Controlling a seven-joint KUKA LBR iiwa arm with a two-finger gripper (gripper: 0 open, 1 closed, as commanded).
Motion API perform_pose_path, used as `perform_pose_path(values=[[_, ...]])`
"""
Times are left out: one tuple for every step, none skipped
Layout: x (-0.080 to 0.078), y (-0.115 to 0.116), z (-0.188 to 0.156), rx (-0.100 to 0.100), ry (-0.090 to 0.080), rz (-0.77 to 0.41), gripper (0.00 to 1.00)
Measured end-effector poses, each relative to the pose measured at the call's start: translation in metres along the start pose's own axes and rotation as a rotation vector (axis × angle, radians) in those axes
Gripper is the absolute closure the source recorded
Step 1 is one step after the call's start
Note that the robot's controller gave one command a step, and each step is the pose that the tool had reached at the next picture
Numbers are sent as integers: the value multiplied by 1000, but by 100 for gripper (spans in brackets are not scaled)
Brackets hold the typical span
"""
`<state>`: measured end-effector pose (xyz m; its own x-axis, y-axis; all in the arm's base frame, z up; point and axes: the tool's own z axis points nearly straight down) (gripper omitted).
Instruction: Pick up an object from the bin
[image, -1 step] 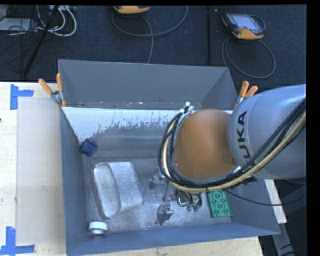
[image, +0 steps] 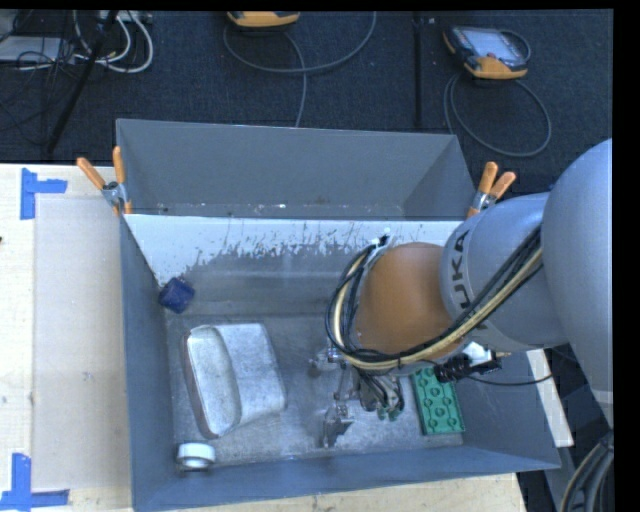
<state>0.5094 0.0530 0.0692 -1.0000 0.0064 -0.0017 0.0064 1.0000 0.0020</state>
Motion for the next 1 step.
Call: perform_pose_path(values=[[-3, -73, -53, 4, 0, 191, 0]])
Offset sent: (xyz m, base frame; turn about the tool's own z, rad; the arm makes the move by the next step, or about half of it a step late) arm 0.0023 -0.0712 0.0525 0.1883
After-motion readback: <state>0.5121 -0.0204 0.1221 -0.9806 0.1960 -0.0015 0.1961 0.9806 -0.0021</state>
